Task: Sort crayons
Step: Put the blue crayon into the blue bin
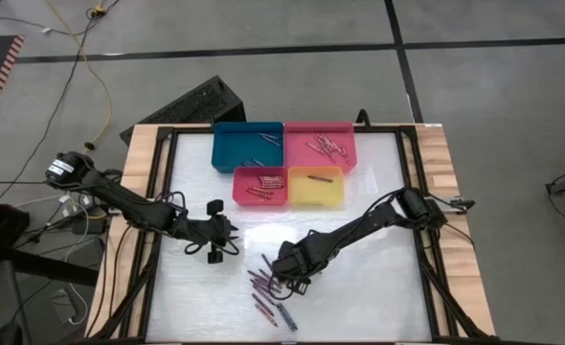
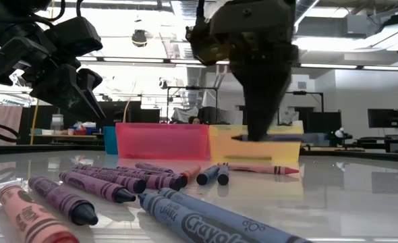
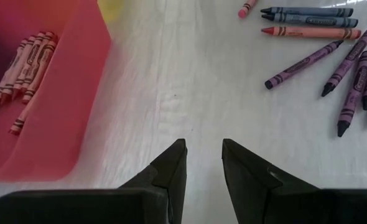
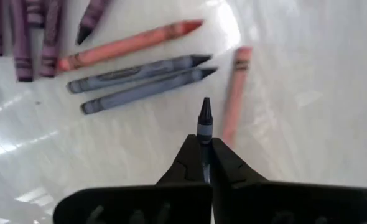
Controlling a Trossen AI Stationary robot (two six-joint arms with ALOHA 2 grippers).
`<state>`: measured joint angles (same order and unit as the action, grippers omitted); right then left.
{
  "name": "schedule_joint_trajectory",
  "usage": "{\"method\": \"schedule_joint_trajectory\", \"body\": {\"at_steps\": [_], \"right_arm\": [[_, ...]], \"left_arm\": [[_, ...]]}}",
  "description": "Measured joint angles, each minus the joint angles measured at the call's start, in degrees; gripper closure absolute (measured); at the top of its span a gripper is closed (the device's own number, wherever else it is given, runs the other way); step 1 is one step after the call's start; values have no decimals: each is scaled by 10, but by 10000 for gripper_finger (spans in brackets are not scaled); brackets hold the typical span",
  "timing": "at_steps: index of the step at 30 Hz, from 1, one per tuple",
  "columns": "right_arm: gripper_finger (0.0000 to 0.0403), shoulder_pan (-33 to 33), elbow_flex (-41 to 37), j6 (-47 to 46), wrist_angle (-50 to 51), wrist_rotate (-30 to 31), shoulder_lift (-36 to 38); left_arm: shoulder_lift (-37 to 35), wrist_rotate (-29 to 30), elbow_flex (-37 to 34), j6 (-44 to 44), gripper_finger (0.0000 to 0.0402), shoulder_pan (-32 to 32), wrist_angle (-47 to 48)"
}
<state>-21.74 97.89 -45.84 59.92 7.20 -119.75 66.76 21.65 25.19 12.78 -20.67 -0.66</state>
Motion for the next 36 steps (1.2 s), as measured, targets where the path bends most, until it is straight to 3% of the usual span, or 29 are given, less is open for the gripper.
{"method": "schedule_joint_trajectory", "body": {"at_steps": [18,27,36], "right_arm": [[401,123,1,179,-16,3,70],[401,199,1,256,-146,2,70],[401,260,2,325,-340,2,70]], "left_arm": [[0,0,0,0,307,0,2],[0,1,0,-5,307,0,3],[0,2,0,-16,307,0,3]]}}
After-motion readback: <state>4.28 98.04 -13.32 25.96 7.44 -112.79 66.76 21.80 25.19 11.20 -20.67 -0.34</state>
